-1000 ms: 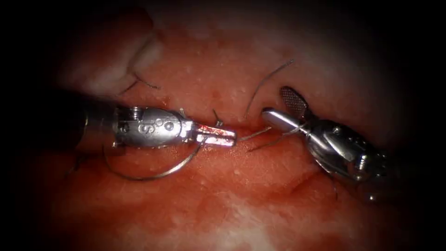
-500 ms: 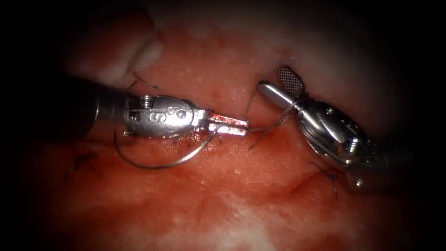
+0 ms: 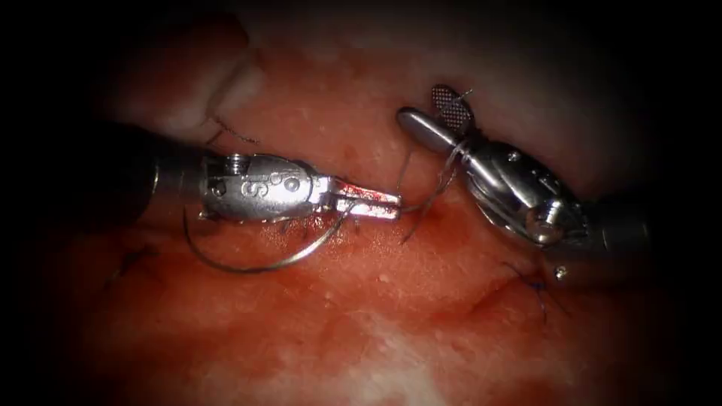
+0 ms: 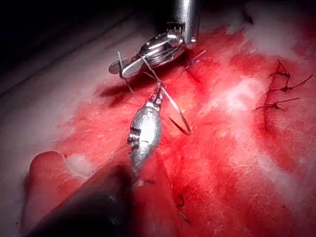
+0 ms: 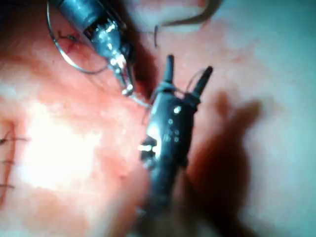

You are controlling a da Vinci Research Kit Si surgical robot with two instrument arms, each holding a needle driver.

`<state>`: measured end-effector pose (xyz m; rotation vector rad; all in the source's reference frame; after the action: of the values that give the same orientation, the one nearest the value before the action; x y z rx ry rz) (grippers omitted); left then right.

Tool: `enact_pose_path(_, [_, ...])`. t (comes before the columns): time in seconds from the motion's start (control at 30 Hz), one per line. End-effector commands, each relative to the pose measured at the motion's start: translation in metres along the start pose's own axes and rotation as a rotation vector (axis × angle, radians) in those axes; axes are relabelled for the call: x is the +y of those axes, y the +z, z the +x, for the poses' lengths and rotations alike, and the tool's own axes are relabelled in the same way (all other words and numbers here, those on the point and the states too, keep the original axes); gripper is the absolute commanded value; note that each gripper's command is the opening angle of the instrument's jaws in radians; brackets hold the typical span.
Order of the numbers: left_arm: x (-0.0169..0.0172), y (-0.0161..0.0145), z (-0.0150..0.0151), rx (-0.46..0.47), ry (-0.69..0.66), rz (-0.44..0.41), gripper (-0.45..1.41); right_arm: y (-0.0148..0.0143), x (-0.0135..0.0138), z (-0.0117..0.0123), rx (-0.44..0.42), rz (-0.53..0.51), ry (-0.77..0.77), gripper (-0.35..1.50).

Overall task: Wound Closure
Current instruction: Grab the suture tail, then pull the left gripper up and the right gripper down to tension.

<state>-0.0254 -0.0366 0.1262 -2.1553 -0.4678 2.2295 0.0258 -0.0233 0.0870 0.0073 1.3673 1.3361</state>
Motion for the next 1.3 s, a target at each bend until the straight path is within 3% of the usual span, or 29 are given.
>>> enact_pose_path(0.03, [-0.0001, 0.0005, -0.0006, 0.001, 0.001, -0.001, -0.45, 0.0005, -0.0003, -0.0008, -0.011, 0.033, 0.001, -0.25])
enact_pose_path(0.07, [-0.0001, 0.0005, -0.0005, 0.001, 0.001, -0.001, -0.45, 0.0004, -0.0003, -0.0009, -0.015, 0.047, 0.001, -0.35])
enact_pose_path(0.37, [-0.0009, -0.0006, 0.0001, -0.017, -0.065, 0.056, -0.45, -0.0013, -0.0022, -0.0013, -0.027, 0.055, -0.051, -0.35])
enact_pose_path(0.63, [-0.0053, -0.0035, 0.0006, -0.043, -0.169, 0.156, -0.45, -0.0031, -0.0052, -0.0021, -0.041, 0.052, -0.188, -0.35])
enact_pose_path(0.93, [-0.0105, -0.0063, 0.0009, -0.080, -0.202, 0.212, -0.45, -0.0051, -0.0065, -0.0035, -0.081, 0.039, -0.275, -0.35])
enact_pose_path(1.3, [-0.0175, -0.0074, 0.0032, -0.119, -0.244, 0.254, -0.45, -0.0064, -0.0081, -0.0044, -0.200, 0.038, -0.348, -0.35])
